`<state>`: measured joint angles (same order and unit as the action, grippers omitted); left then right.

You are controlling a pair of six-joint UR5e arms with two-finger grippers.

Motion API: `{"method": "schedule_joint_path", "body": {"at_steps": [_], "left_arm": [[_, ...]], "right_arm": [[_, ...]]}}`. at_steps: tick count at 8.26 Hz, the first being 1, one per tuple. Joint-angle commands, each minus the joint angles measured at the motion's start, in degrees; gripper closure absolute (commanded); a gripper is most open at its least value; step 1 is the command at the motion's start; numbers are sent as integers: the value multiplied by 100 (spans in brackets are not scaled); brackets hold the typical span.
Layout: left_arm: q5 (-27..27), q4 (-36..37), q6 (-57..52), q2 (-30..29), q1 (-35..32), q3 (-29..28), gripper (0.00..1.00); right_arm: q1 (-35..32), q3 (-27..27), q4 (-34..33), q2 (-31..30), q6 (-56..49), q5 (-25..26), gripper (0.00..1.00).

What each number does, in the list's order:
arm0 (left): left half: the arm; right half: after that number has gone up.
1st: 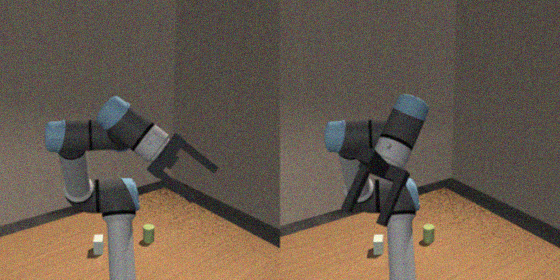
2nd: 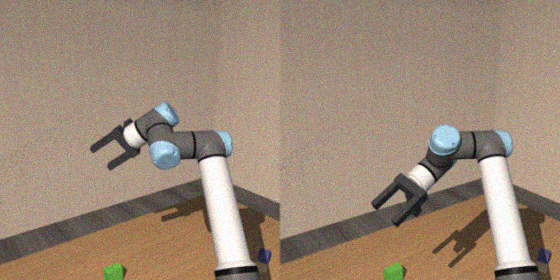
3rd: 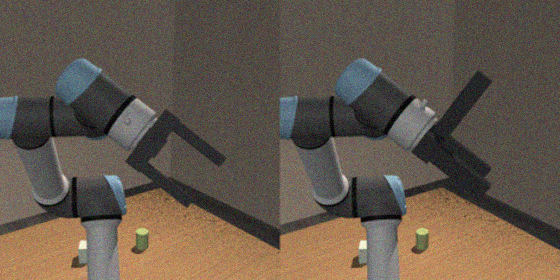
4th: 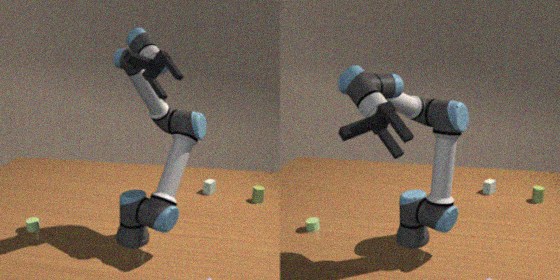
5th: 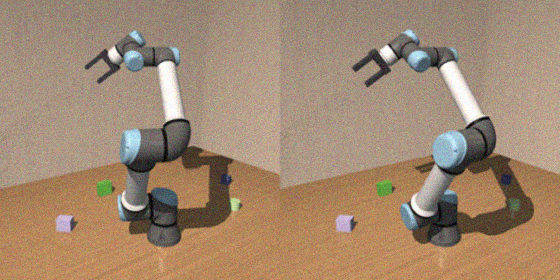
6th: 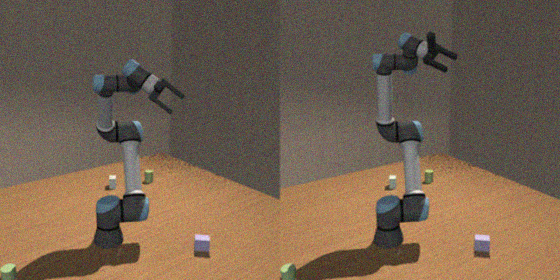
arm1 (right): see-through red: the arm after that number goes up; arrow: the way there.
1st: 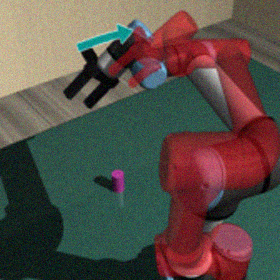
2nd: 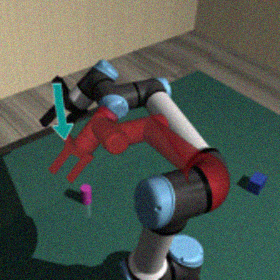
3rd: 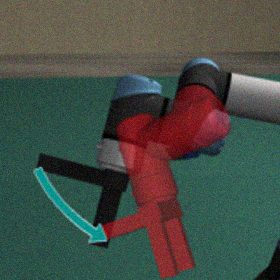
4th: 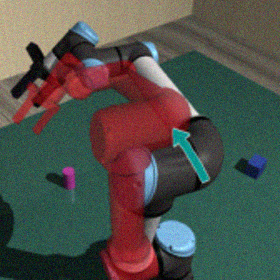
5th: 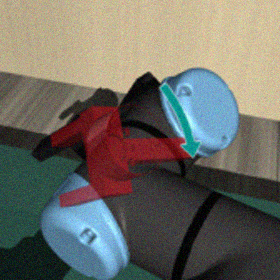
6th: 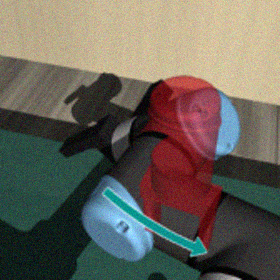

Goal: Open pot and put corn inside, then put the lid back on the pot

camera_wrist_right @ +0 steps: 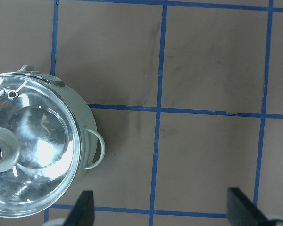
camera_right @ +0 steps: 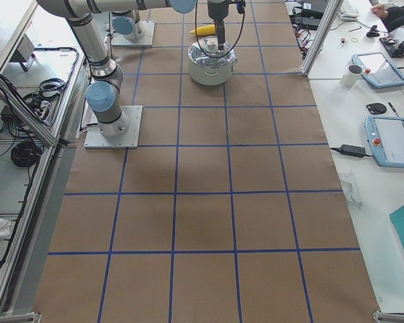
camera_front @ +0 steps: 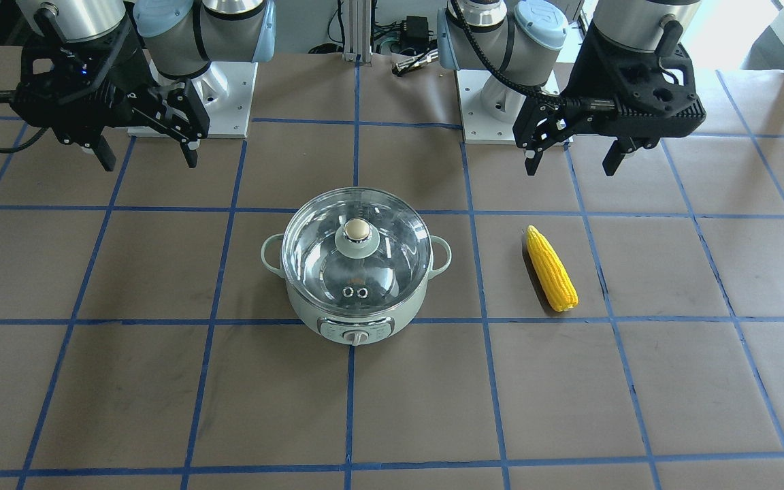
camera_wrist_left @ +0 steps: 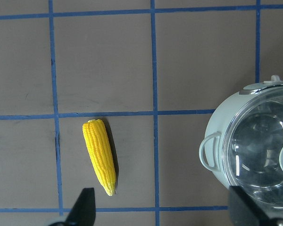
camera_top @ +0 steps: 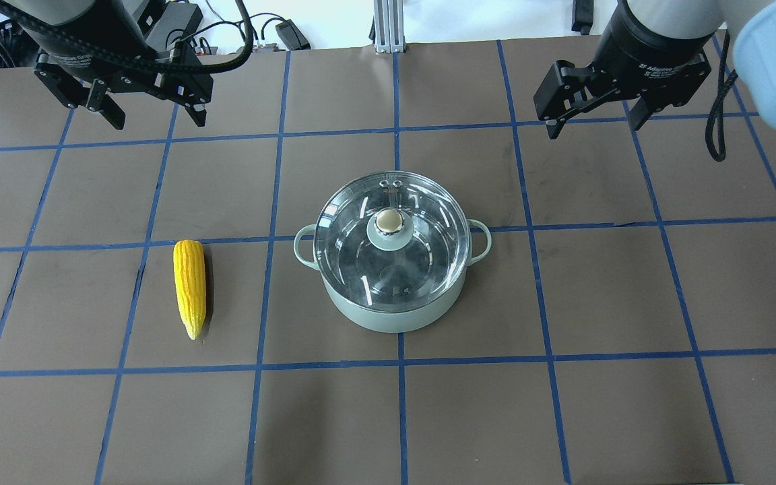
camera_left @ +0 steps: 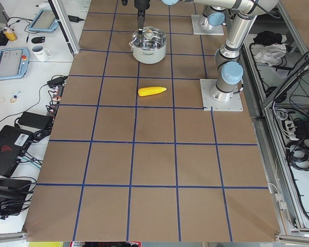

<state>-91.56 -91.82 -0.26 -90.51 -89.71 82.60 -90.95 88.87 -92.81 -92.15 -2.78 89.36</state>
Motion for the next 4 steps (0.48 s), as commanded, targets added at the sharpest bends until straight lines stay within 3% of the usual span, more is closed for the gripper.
{"method": "schedule_joint_path", "body": {"at_steps": [1, 4], "left_arm": [[50, 24, 0, -36, 102, 45, 0], [15, -20, 8, -151, 103, 28, 0]], "right_arm": [[-1, 7, 17, 4, 14, 10, 0], [-10, -1, 0, 4, 14, 28, 0]]}}
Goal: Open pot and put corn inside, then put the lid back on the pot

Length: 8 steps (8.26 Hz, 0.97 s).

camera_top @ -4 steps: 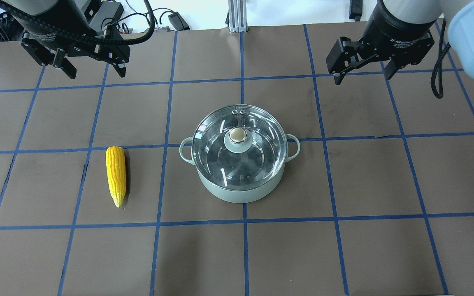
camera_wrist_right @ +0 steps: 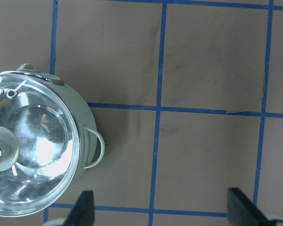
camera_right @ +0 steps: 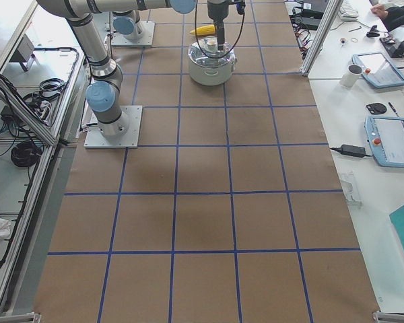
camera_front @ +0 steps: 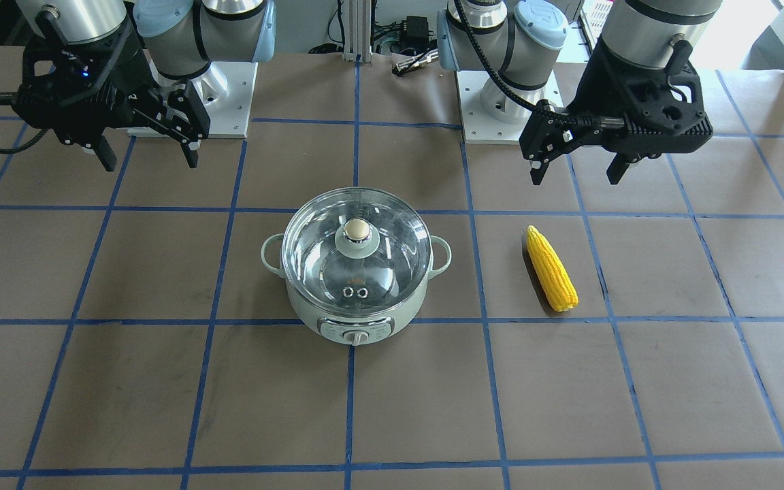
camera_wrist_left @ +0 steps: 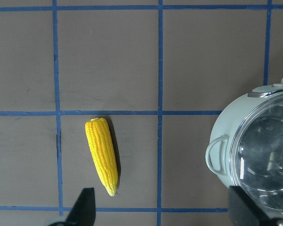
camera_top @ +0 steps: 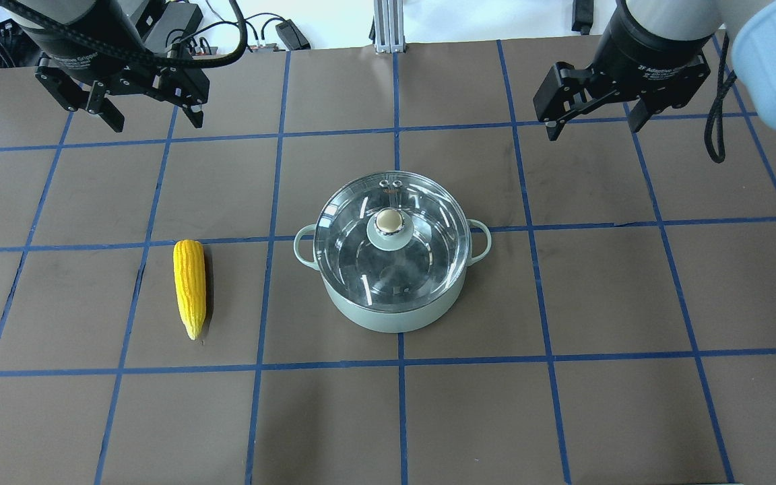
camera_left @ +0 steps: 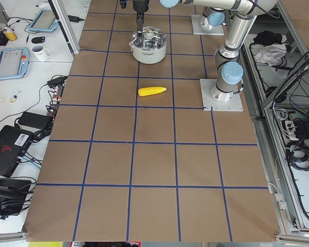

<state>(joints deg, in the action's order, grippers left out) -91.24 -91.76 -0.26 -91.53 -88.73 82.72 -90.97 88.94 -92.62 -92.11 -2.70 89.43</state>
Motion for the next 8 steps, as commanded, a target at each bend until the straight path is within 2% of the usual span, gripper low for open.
{"method": "schedule_joint_path", "body": {"at_steps": [1, 2, 3, 5, 7, 8], "left_arm": [[-43, -26, 9, -14, -4, -28, 0], [-69, -9, 17, -31, 4, -19, 0], [-17, 26, 35, -40, 5, -28, 0], [-43, 27, 35, -57, 5, 41, 0], [-43, 35, 79, -136, 13, 51, 0], [-43, 27, 35, -215, 31, 51, 0]], "right_arm": [[-17, -8, 33, 9, 15, 92, 0], [-113, -78, -19, 235, 424, 40, 0], [-566, -104, -159, 551, 1246, 109, 0], [-1822, -131, -1000, 1209, 2610, 110, 0], [-2283, -105, -1687, 1851, 3152, 40, 0], [-2293, -44, -1759, 2072, 3135, 40, 0]]}}
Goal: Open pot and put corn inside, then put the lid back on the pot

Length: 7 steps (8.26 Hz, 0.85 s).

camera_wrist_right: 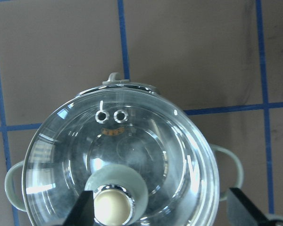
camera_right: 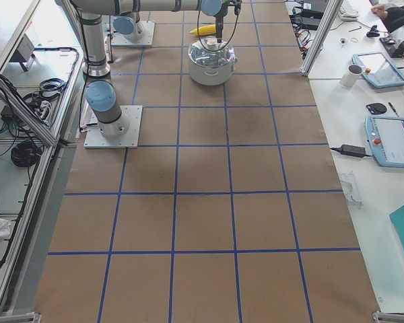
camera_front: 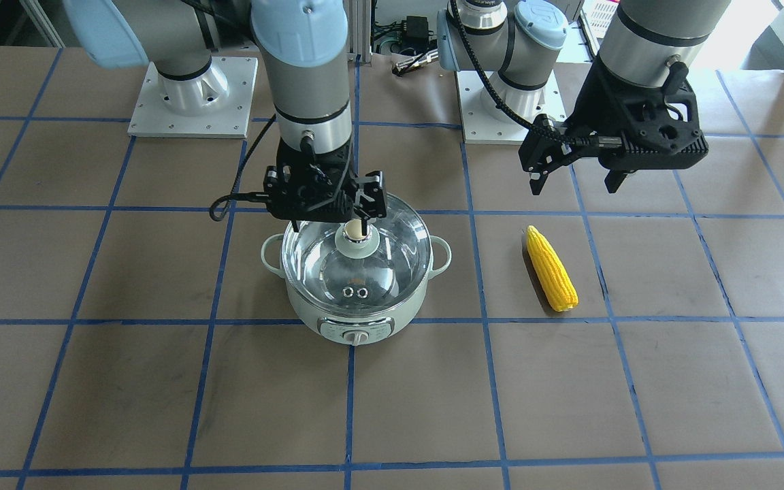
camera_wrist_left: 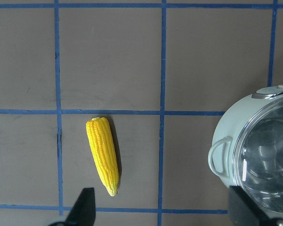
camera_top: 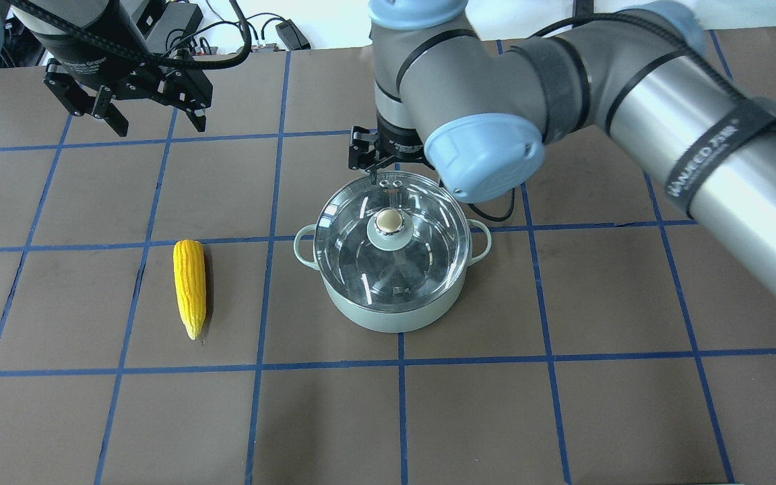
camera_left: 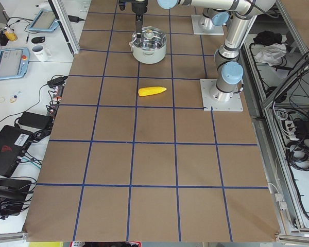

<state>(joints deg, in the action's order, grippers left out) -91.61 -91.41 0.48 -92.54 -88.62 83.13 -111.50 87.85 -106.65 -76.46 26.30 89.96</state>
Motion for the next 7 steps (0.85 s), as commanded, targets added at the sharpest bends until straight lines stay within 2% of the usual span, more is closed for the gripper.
{"method": "schedule_joint_path", "body": {"at_steps": [1, 4, 5, 7], "left_arm": [[-15, -69, -39, -116, 177, 10, 0], [12, -227, -31, -3, 749, 387, 0], [12, -593, 48, 25, 750, 353, 0], [12, -781, 31, 78, 759, 431, 0]], "right_arm": [[-241, 74, -348, 553, 331, -22, 0], [-249, 171, -287, 553, 324, -22, 0], [-249, 171, -226, 536, 341, -31, 0], [-258, 171, 90, 492, 341, -39, 3]]}}
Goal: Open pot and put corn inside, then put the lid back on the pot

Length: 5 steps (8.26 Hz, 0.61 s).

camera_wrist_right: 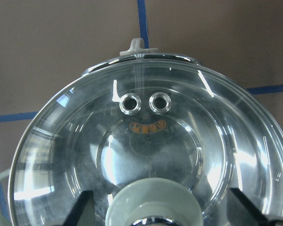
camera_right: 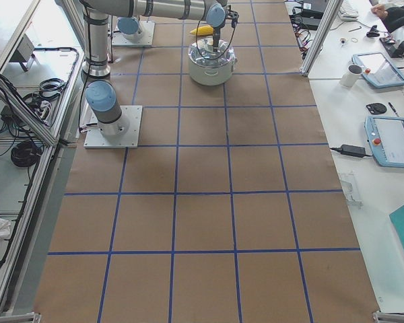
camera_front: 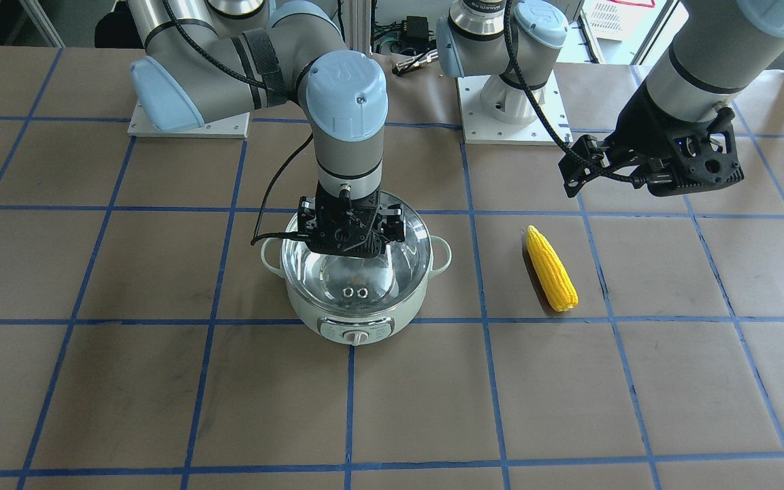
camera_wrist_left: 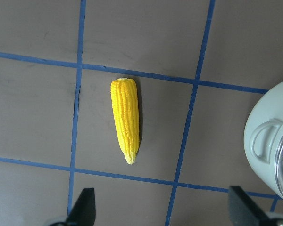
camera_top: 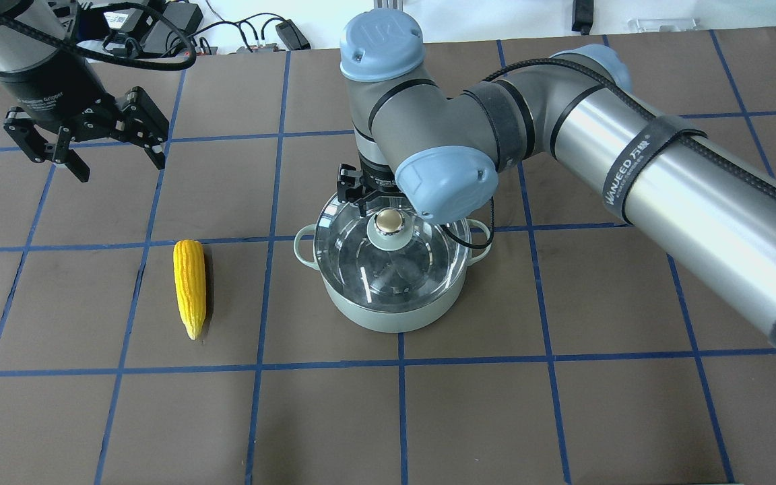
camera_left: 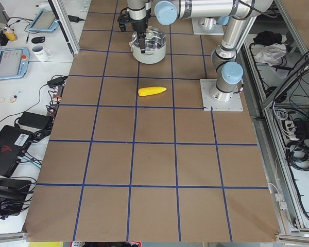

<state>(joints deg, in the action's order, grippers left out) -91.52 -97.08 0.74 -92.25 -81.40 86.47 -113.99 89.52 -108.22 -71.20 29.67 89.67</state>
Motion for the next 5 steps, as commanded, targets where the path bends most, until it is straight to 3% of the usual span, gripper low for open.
{"method": "schedule_joint_path", "body": {"at_steps": [1, 4, 5], "left_arm": [[-33, -197, -39, 49, 37, 167, 0], [-24, -93, -4, 76, 36, 728, 0], [2, 178, -4, 32, 106, 991, 0]], "right_arm": [[-17, 4, 240, -34, 13, -19, 3], [-53, 4, 240, -26, 144, -133, 7], [-53, 4, 258, -26, 145, -151, 16]]}}
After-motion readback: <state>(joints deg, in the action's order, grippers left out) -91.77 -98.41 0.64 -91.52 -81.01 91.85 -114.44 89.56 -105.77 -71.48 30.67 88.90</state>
